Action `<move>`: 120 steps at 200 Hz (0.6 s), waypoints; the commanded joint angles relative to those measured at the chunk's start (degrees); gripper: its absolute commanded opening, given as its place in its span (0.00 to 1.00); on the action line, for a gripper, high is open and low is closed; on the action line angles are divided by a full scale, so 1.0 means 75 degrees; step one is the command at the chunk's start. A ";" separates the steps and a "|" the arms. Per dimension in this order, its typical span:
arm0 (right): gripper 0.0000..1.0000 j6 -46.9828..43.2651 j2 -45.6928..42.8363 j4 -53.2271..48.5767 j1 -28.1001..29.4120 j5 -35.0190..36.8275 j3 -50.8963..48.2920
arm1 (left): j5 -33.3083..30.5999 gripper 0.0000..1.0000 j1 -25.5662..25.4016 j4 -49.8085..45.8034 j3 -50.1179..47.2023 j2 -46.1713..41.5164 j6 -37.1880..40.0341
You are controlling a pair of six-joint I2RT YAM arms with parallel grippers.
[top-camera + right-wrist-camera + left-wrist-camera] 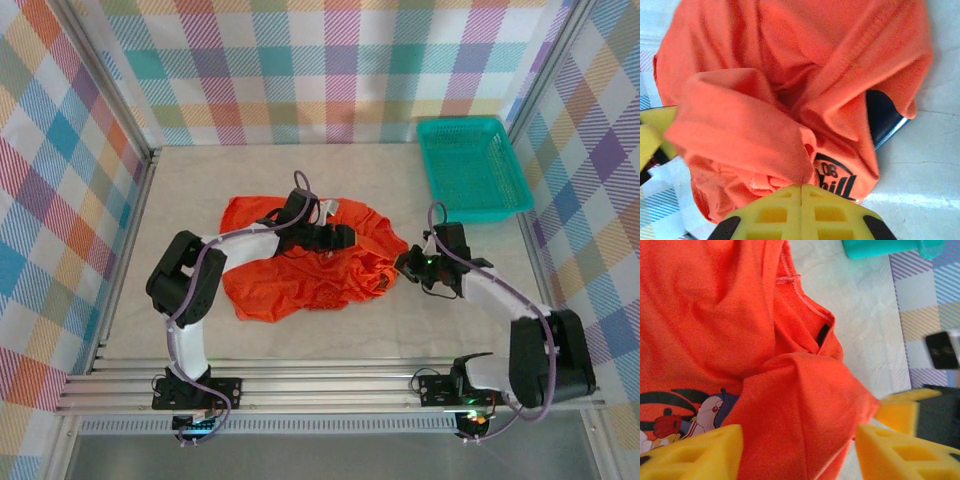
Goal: Fold the inside-out t-shirt
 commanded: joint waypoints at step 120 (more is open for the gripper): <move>0.39 -0.1352 0.0382 -0.2351 0.1248 0.1228 0.1758 | -0.0894 0.46 -0.0626 -0.1690 -0.0026 -0.1493 0.1059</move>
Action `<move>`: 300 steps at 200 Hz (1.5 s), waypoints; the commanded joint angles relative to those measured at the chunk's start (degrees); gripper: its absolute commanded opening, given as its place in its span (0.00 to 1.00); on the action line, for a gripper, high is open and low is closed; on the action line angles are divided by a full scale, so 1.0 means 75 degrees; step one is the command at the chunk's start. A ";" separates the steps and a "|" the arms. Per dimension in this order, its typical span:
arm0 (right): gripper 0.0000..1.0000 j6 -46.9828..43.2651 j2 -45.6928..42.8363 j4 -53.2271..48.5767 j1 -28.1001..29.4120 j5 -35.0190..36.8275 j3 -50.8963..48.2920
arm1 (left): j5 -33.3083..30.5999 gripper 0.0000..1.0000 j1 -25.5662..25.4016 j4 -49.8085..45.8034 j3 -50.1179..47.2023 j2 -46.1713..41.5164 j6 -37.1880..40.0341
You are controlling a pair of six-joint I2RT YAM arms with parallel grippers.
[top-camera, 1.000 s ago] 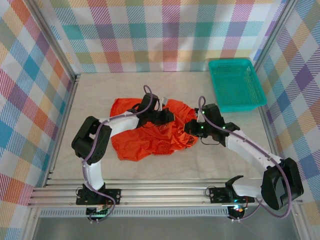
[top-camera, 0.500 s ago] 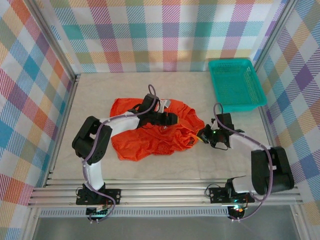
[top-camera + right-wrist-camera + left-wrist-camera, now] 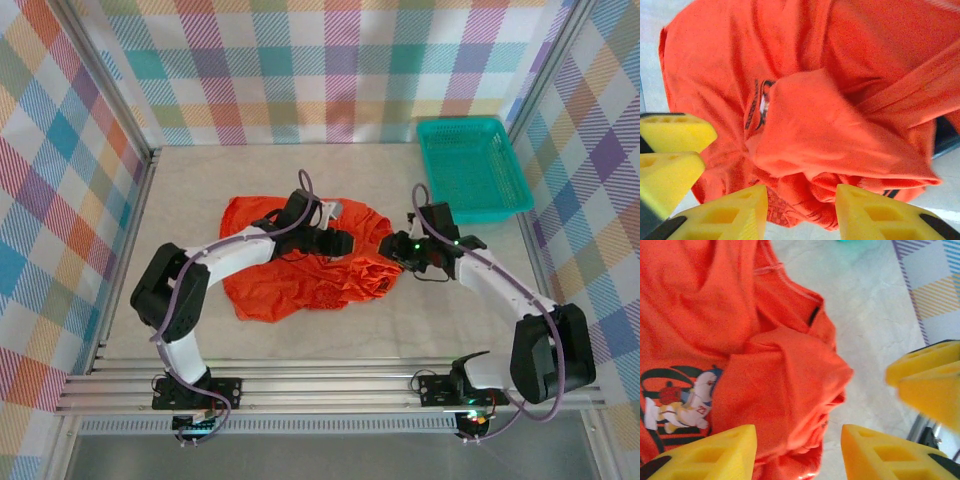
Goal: Fold the inside-out t-shirt
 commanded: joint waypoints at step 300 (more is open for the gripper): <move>0.00 -0.2763 -0.1940 -0.2751 0.0089 -0.1144 0.2952 | -0.1243 0.36 0.2523 -0.0163 -0.1676 0.1250 -0.1783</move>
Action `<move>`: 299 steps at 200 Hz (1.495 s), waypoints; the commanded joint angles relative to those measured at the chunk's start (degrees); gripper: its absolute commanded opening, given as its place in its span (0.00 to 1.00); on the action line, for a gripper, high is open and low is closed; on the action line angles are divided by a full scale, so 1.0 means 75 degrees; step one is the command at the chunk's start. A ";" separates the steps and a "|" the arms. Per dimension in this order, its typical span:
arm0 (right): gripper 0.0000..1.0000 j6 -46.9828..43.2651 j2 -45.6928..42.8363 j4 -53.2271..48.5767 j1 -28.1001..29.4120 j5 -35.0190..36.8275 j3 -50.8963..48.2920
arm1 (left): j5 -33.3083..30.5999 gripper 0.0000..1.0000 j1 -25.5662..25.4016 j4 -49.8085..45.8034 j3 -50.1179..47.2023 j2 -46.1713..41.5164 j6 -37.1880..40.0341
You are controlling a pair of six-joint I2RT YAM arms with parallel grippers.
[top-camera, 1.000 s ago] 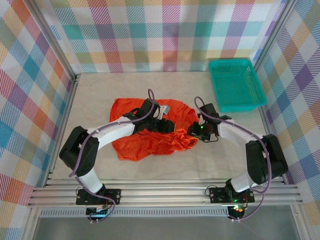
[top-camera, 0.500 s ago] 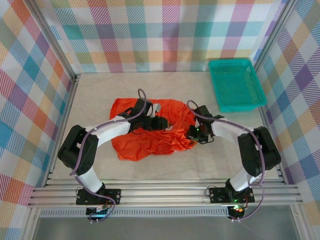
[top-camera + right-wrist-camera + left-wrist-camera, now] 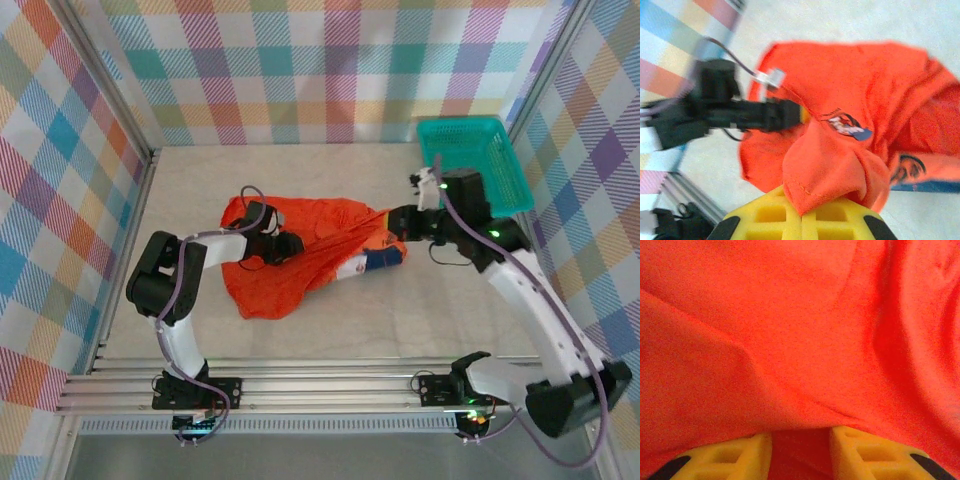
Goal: Fold the inside-out t-shirt
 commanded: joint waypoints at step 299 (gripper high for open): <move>0.00 0.0615 0.0135 0.0824 -0.1632 0.0512 -0.1120 | -0.1755 0.57 -0.1308 -0.4238 -0.1732 -0.4950 0.0522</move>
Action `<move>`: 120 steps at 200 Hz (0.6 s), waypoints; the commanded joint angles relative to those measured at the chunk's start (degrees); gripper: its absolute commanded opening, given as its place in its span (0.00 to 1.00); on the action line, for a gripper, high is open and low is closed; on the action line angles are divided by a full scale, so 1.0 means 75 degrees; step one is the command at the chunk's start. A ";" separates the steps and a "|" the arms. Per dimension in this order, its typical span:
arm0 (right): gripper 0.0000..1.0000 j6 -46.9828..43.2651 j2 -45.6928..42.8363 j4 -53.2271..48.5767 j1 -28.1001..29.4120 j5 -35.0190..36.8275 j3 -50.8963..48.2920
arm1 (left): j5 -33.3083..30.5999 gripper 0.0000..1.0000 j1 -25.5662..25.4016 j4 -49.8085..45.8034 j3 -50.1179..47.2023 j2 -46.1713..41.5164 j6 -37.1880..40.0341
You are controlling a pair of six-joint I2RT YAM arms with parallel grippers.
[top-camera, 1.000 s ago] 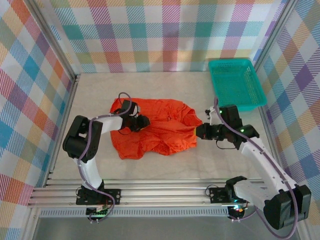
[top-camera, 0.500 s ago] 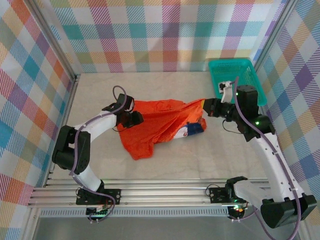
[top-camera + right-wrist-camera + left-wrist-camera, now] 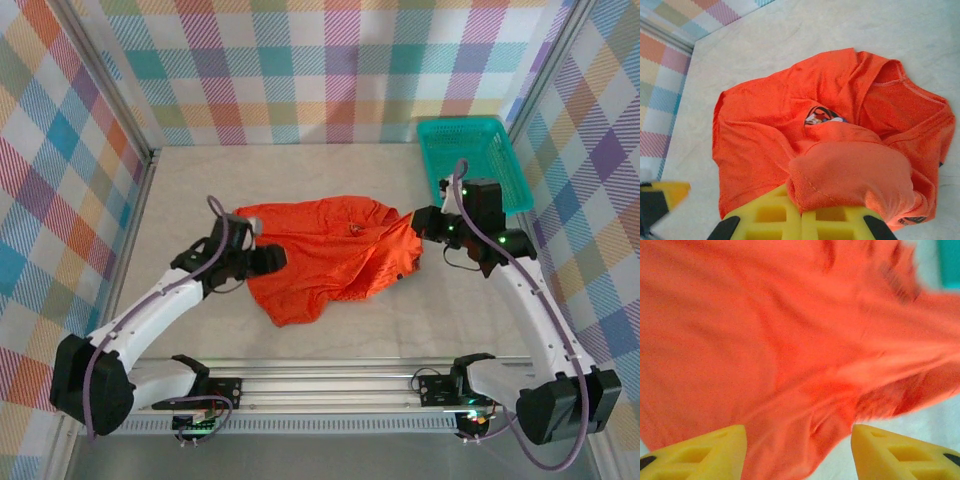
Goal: Fold the inside-out t-shirt
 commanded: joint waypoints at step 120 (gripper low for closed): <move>0.00 0.0314 0.0313 -0.0075 -0.0586 -0.0431 0.0175 | -0.0816 0.48 0.0145 0.0805 -0.2505 -0.0858 -0.2553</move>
